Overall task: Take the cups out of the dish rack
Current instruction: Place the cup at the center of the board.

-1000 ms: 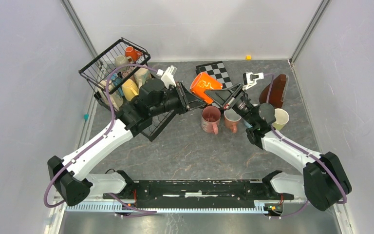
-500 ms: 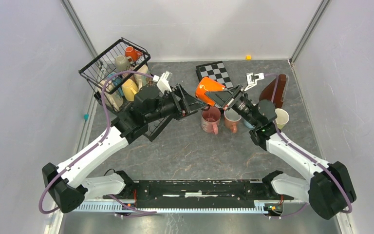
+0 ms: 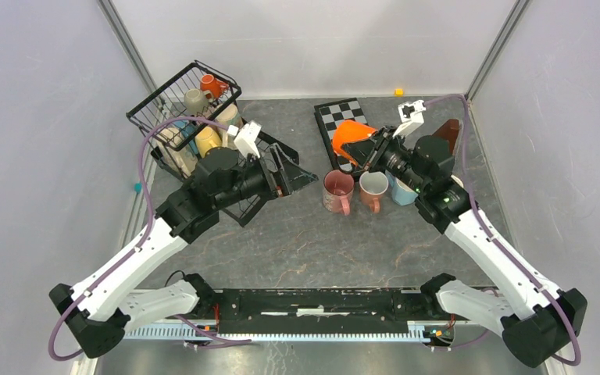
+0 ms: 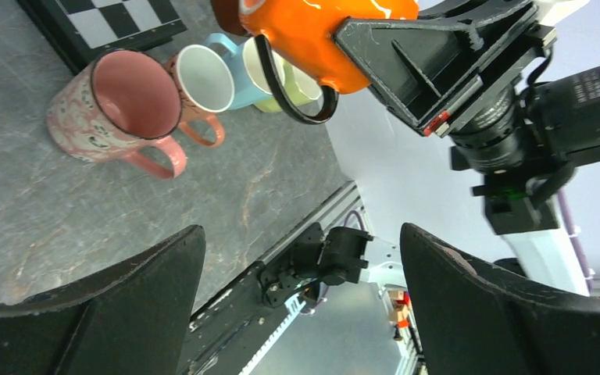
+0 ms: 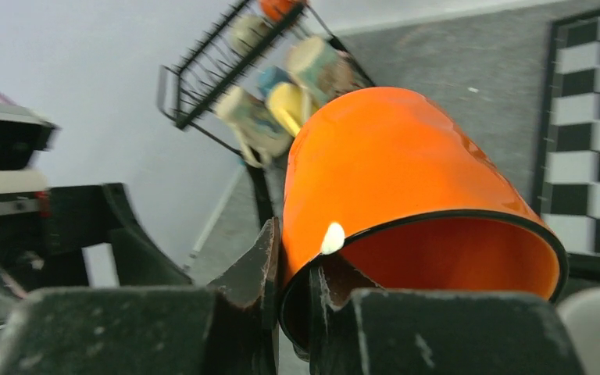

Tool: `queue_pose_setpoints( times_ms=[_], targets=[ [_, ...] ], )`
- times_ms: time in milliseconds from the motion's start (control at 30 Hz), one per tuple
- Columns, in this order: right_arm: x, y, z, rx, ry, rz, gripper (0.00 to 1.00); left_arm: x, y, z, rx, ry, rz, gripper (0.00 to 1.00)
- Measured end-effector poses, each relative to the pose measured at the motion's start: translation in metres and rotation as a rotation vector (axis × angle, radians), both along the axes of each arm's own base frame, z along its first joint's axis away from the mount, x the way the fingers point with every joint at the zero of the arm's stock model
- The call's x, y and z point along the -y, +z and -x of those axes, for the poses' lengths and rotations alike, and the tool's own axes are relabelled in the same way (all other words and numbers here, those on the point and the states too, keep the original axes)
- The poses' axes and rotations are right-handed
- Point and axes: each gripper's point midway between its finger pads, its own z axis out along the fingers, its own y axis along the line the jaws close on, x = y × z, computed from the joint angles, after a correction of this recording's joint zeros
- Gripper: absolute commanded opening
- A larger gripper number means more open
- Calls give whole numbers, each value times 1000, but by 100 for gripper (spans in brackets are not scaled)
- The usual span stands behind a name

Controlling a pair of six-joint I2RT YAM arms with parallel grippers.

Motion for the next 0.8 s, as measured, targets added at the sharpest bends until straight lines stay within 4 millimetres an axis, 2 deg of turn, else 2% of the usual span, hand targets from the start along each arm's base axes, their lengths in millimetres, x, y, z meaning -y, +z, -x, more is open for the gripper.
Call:
queue_pose_setpoints(
  times_ms=[233, 400, 467, 567, 800],
  targets=[
    [21, -19, 5, -64, -32, 268, 0, -16, -16, -1, 9, 46, -96, 100],
    [16, -29, 6, -89, 13, 398, 0, -36, -27, -9, 5, 139, -183, 100],
    [6, -37, 9, -103, 55, 447, 0, -48, -25, -11, 19, 189, -211, 100],
    [-21, -49, 15, -115, 142, 515, 0, -66, -14, -10, 50, 254, -221, 100],
    [-80, -91, 28, -147, 311, 663, 0, -108, 27, -1, 157, 384, -183, 100]
  ],
)
